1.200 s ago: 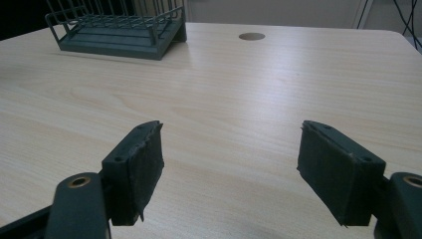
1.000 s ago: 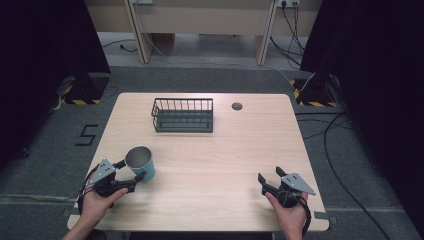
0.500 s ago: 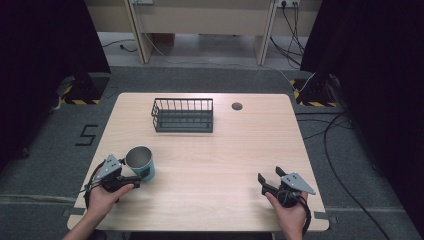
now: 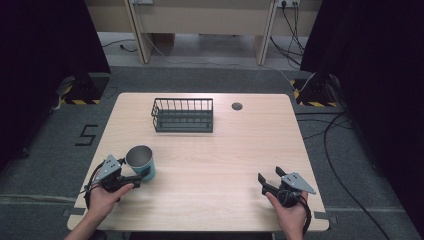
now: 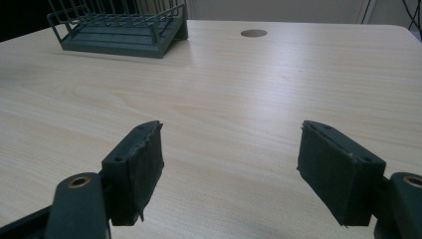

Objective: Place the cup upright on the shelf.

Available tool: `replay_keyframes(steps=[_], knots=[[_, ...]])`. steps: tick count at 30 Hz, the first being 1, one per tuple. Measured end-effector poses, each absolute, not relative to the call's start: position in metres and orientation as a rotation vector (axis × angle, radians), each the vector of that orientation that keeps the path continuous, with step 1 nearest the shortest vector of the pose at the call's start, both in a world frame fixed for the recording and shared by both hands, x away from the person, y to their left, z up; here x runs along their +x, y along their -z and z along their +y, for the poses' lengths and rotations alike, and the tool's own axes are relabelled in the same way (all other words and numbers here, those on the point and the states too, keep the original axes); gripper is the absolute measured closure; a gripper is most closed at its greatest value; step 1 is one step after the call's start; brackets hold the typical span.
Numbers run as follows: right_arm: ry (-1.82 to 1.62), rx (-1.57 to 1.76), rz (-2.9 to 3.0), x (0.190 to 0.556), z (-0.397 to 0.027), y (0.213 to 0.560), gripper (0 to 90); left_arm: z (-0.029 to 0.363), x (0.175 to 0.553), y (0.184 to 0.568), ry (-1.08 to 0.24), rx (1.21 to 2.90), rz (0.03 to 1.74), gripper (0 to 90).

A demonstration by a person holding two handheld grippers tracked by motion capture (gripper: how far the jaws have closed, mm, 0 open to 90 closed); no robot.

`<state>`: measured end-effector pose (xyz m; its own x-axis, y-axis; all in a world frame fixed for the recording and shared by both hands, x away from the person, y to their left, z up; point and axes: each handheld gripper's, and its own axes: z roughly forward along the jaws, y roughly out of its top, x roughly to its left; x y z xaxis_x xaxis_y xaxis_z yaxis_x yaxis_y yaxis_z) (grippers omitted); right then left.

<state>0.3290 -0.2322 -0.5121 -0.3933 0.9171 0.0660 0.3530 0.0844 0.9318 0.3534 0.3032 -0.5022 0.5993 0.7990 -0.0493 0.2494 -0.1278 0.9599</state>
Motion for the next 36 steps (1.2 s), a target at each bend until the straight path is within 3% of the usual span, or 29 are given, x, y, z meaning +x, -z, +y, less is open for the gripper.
replay_keyframes(steps=[36], knots=[[-1.32,1.276,1.801,0.33,-0.234,0.512,26.8,0.285,0.375,0.472,-0.631,1.653,0.825,15.9]])
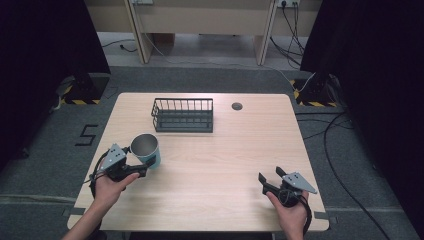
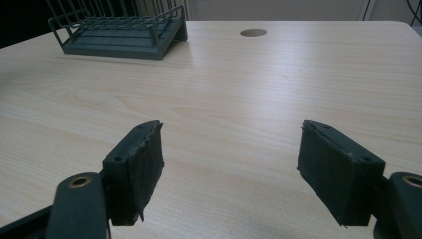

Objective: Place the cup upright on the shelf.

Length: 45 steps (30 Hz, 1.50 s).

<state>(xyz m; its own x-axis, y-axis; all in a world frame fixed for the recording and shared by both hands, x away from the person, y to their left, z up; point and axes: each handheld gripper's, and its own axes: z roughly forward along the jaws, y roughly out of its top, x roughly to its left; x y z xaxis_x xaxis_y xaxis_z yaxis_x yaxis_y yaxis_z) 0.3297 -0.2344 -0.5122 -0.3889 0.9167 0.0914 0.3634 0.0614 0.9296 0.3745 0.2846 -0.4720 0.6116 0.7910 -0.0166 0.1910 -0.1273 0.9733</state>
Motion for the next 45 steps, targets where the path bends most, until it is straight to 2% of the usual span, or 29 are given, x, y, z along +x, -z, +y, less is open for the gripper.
replay_keyframes(steps=[45], knots=[[-1.323,1.28,1.811,0.33,-0.235,0.512,27.6,0.265,0.416,0.438,-0.649,1.612,0.783,16.0]])
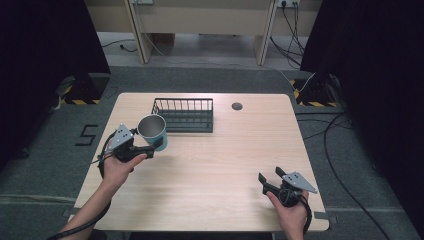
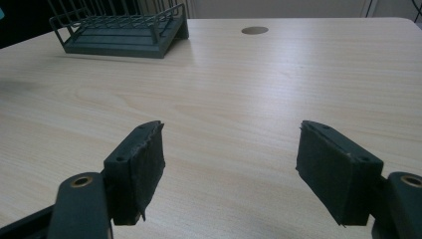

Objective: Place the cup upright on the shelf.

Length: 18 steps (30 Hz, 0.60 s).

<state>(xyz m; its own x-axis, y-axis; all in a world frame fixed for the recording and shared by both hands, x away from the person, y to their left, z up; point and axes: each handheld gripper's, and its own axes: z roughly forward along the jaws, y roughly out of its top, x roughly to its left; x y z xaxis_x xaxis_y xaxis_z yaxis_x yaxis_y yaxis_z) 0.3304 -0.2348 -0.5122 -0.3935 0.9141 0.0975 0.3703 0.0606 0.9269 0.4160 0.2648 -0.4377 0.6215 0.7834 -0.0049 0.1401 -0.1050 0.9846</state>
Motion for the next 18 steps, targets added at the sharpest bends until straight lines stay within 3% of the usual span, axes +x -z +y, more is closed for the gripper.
replay_keyframes(steps=[18], knots=[[-1.324,1.281,1.814,0.33,-0.235,0.512,27.6,0.257,0.43,0.429,-0.653,1.607,0.777,16.0]])
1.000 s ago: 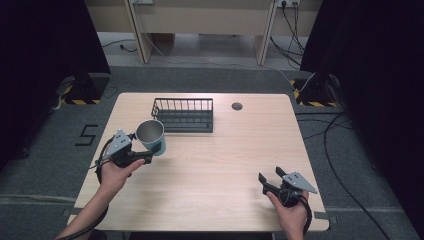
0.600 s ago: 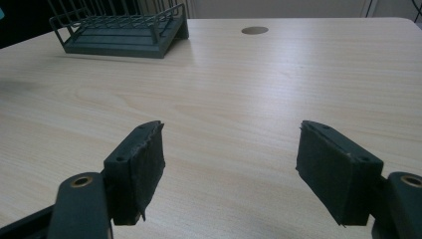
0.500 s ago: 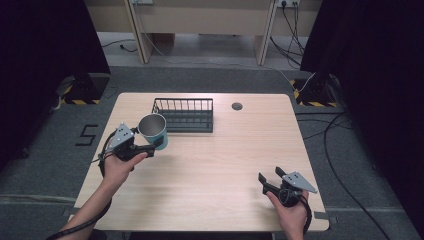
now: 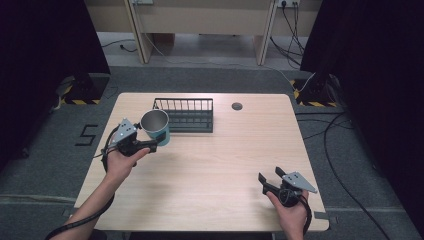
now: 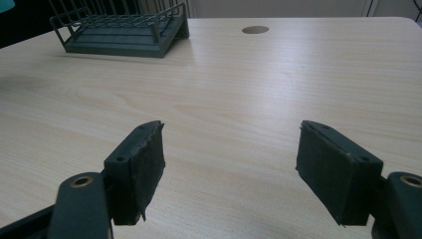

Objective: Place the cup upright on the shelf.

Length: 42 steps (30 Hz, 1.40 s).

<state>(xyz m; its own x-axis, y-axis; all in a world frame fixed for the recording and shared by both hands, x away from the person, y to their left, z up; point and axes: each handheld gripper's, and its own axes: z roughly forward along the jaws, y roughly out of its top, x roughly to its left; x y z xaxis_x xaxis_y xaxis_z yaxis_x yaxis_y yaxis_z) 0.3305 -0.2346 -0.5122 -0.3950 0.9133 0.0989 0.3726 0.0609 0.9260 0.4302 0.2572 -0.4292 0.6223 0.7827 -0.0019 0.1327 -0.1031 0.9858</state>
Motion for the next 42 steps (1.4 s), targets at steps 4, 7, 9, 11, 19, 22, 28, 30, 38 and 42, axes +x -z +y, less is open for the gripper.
replay_keyframes(steps=[4,7,9,11,19,22,28,30,38,42], knots=[[-1.324,1.282,1.814,0.33,-0.234,0.512,27.6,0.255,0.434,0.427,-0.652,1.607,0.776,16.0],[-1.325,1.283,1.816,0.33,-0.235,0.512,27.6,0.254,0.435,0.426,-0.65,1.607,0.773,16.0],[-1.325,1.283,1.817,0.33,-0.234,0.512,27.7,0.253,0.437,0.425,-0.648,1.606,0.772,16.0],[-1.325,1.282,1.819,0.33,-0.234,0.512,27.6,0.252,0.438,0.424,-0.649,1.606,0.771,16.0],[-1.326,1.283,1.821,0.33,-0.234,0.512,27.7,0.248,0.444,0.422,-0.645,1.604,0.771,16.0],[-1.325,1.282,1.821,0.33,-0.234,0.512,27.7,0.246,0.447,0.422,-0.642,1.603,0.772,16.0],[-1.327,1.284,1.821,0.33,-0.234,0.512,27.7,0.243,0.45,0.417,-0.635,1.597,0.766,16.0],[-1.326,1.285,1.821,0.33,-0.234,0.512,27.7,0.242,0.452,0.415,-0.637,1.597,0.764,16.0],[-1.326,1.287,1.819,0.33,-0.234,0.512,27.7,0.239,0.46,0.408,-0.635,1.591,0.763,16.0],[-1.325,1.283,1.819,0.33,-0.234,0.512,27.7,0.237,0.465,0.404,-0.64,1.589,0.76,16.0]])
